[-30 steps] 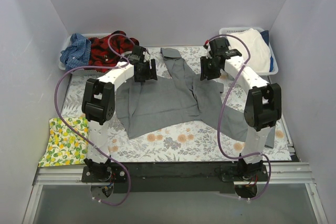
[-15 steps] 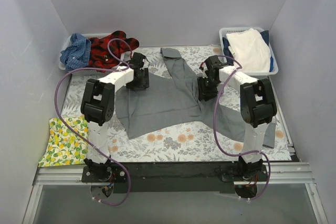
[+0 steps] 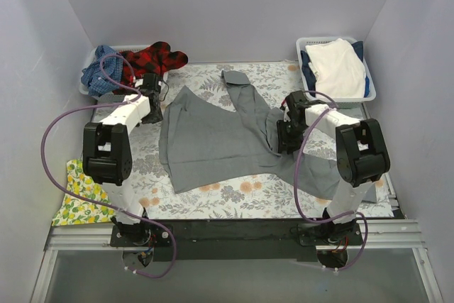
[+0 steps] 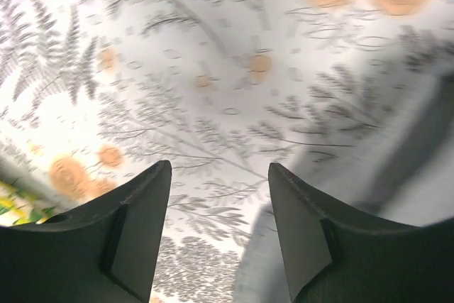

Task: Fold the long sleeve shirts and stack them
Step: Flatten the shirt out

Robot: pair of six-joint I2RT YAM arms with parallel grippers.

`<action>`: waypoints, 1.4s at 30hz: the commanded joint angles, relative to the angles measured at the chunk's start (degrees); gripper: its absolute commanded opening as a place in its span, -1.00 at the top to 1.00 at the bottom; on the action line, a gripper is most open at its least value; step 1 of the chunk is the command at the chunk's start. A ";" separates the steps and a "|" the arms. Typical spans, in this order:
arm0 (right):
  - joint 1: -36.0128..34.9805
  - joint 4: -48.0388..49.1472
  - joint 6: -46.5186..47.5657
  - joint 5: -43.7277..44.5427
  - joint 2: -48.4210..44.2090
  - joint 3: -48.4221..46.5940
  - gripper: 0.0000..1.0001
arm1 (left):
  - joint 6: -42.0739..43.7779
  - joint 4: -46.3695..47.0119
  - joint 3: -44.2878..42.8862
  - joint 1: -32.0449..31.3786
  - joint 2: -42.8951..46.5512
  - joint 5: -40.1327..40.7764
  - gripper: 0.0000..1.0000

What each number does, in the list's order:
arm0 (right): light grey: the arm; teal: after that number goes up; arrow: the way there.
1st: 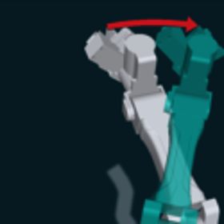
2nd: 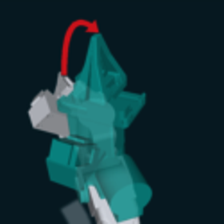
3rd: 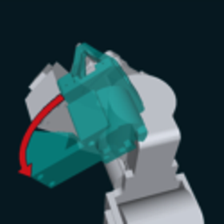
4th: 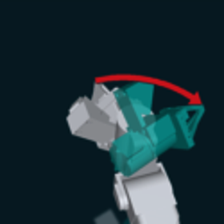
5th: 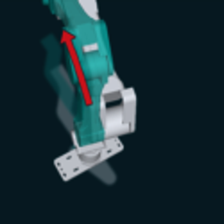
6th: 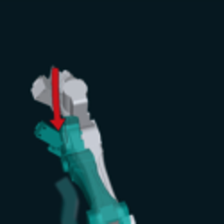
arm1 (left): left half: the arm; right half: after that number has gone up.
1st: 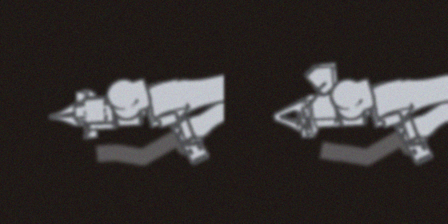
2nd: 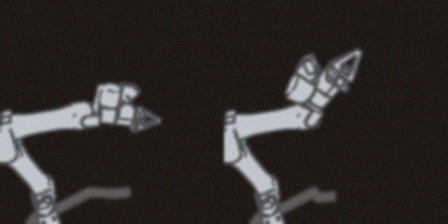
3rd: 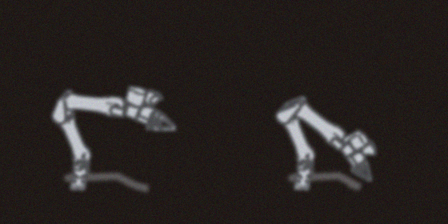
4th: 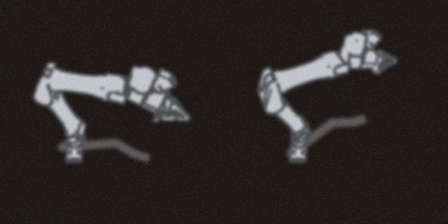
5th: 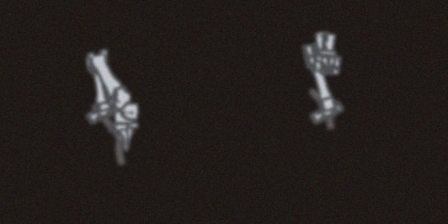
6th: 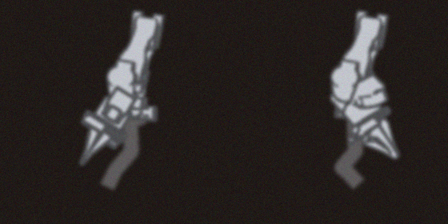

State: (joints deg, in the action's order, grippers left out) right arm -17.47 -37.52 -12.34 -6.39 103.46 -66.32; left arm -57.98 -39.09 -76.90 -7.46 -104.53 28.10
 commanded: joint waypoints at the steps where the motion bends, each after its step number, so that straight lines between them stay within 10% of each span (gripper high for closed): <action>1: 0.25 -2.47 -0.41 1.82 -2.56 3.04 0.07 | -1.70 -1.51 0.62 0.43 3.63 3.28 -0.13; 11: 0.16 -9.22 0.30 0.15 -14.67 8.67 0.07 | 2.60 6.11 -2.64 -1.93 10.66 -21.84 -0.33; 16: 0.16 -8.71 0.91 2.96 -18.21 -4.92 0.02 | 4.10 8.33 -5.53 -8.53 7.34 -25.28 -0.36; 32: 0.07 -7.92 6.28 0.50 20.54 -40.72 -0.40 | 1.64 2.89 1.92 -11.96 7.23 -34.77 -0.36; 42: -0.37 -7.92 6.27 1.65 24.95 -41.43 -0.03 | 0.06 1.04 10.01 -14.42 9.43 -36.18 -0.36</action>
State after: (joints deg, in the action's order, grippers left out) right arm -17.39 -45.04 -6.52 -4.49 128.01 -105.82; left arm -57.28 -36.69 -68.51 -20.95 -98.87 -6.87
